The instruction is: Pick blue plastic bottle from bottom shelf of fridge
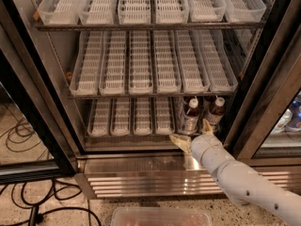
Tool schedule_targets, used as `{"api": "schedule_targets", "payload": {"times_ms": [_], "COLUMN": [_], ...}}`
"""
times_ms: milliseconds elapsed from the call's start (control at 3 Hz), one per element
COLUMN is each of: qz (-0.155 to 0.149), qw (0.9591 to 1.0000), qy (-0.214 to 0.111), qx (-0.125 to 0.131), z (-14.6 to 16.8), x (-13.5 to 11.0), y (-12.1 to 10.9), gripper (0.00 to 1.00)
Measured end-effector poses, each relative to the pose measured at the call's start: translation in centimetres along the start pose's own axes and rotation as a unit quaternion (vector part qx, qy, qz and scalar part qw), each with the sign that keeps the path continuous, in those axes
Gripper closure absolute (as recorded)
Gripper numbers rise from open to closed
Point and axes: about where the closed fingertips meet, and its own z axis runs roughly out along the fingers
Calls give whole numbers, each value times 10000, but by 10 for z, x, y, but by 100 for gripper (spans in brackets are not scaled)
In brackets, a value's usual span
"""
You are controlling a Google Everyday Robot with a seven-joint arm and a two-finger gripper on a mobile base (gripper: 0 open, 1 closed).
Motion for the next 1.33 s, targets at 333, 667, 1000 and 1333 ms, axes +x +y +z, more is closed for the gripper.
{"api": "schedule_targets", "payload": {"times_ms": [333,667,1000,1333], "qz": [18,33,40,90], "qw": [9994,9979,9978,9971], "qy": [-239,-425,-431,-507], "qx": [255,490,502,563], "z": [4,7,6,7], "x": [8,18,17,16], "y": [-4,-5,-5,-7], "gripper": [15,0,9,11]}}
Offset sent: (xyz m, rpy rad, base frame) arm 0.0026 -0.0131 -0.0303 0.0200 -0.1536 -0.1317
